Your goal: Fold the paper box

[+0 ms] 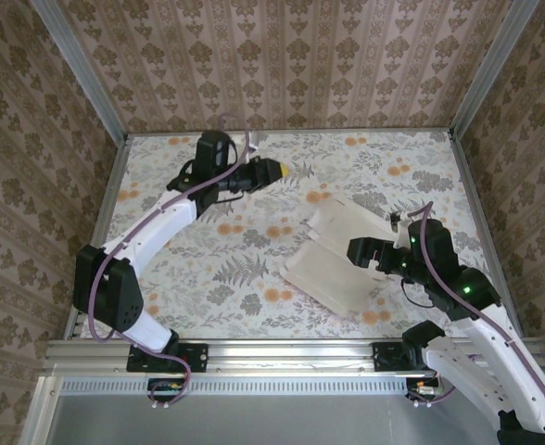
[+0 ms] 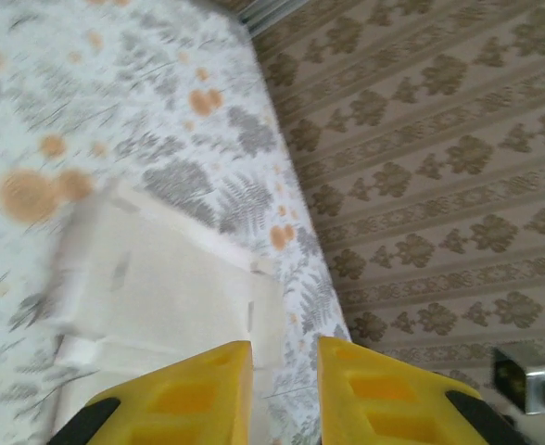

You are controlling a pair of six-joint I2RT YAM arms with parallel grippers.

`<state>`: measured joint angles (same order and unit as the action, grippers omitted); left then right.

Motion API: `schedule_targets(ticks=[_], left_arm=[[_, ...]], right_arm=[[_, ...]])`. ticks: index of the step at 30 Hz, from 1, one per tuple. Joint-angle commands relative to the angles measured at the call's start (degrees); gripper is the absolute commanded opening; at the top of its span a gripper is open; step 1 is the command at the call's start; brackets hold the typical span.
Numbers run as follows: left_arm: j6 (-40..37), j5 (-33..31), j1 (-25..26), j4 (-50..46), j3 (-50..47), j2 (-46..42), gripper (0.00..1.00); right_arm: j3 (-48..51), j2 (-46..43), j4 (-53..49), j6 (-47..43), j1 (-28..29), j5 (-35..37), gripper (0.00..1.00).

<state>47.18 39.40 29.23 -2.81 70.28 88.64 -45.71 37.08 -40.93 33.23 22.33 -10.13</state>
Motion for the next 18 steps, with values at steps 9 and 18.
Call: schedule_targets(ticks=[9, 18], left_arm=[[-13.5, 2.2, -1.1, -6.2, -6.8, 0.2, 0.41], [-30.8, -4.2, 5.8, -27.1, 13.9, 17.0, 0.53]], right_arm=[[2.7, 6.0, 0.9, 3.9, -0.1, 3.4, 1.00], [11.1, 10.4, 8.9, 7.6, 0.1, 1.8, 1.00]])
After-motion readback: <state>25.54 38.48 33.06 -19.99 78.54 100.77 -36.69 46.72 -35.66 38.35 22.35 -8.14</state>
